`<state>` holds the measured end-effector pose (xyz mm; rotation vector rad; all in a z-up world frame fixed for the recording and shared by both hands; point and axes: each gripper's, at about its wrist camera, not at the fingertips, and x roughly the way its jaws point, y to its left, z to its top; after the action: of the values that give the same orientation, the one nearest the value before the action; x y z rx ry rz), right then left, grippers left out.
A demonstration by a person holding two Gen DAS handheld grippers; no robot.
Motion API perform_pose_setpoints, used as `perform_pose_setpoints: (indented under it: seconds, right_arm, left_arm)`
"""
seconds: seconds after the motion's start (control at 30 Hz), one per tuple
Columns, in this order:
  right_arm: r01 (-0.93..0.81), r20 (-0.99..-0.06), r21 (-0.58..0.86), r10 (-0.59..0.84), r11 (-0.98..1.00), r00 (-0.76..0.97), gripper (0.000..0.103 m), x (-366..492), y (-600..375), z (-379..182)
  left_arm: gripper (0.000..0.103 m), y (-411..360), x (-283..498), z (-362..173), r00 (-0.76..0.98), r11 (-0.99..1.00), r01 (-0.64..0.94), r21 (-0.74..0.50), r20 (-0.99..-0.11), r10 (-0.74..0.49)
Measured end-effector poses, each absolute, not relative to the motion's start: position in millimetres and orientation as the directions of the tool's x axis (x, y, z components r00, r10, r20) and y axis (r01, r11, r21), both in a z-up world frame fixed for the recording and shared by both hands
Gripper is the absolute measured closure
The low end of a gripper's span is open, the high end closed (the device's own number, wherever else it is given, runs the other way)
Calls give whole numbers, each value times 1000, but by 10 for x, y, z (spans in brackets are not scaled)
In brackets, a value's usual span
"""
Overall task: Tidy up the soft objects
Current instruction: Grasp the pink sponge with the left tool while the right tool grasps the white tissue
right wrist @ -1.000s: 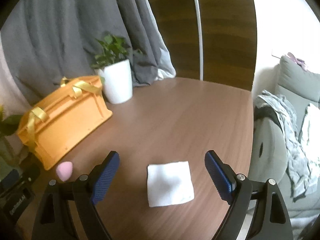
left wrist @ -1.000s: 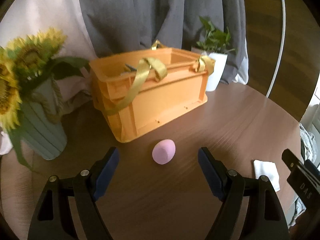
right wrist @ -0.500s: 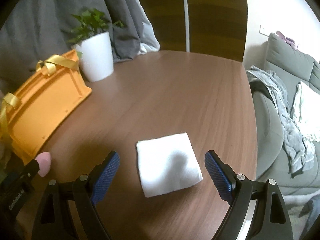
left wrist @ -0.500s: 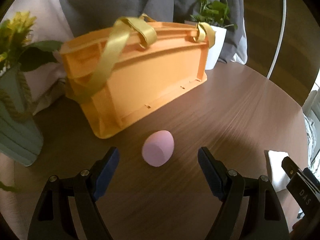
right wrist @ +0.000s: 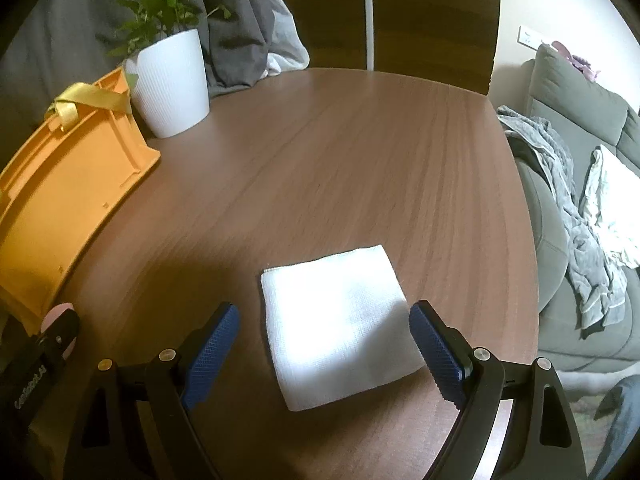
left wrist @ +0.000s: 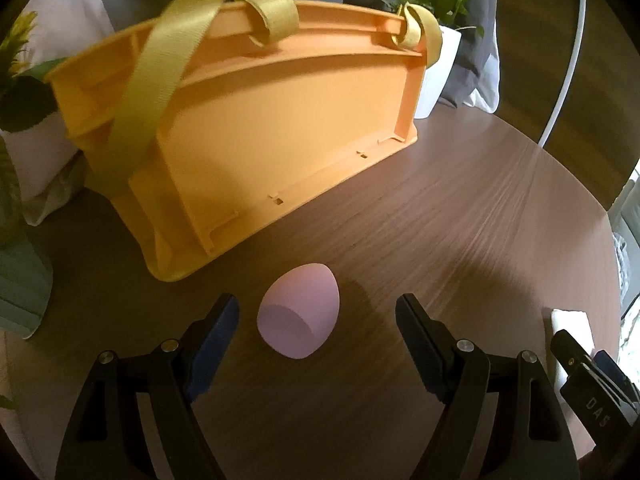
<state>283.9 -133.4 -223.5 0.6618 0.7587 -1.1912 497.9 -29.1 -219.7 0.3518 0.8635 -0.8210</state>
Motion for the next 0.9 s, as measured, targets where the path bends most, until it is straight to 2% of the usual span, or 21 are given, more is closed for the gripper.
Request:
perform_pose_setpoints:
  seconds: [0.13,0.27,0.33,0.4,0.53,0.67,0.73,0.9]
  right_arm:
    - [971,-829,53,-532,234,173,15,2845,-1398,-2282]
    - [973,-840,52,-517,224,164,20,2834,-1454,-2299]
    - [973,-840,52,-516,225,164,27,2836,-1468,-2288]
    - [971,-841,39,-518,236,160,30,2857,-1475,-2294]
    - [967,-831,19,-533,254,156,46,2868,-1491,-2291]
    - [960,-824,11,-541,279,167,59,2873,-1518,-2284]
    - [954,-823,18,-537,299,184,70,2878,-1544,-2274]
    - [940,-830,55,-509,336,230,80,2907,-1568,-2258]
  left_arm:
    - [25,-355,4990,-2224,367,640,767,-40,-791,-489]
    - [32,-402,4994,-2259,354,636,770,-44,-800,-484]
    - [34,-402,4994,-2270,363,642,765,-38,-799,-479]
    - [41,-398,4996,-2277,378,650,760,-22,-798,-469]
    - [48,-384,4972,-2277,401,649,761,2,-788,-468]
    - [63,-366,4934,-2256,437,648,761,37,-768,-469]
    - [63,-371,4921,-2254,437,637,769,44,-765,-474]
    - [65,-329,4923,-2244,417,630,776,19,-766,-490]
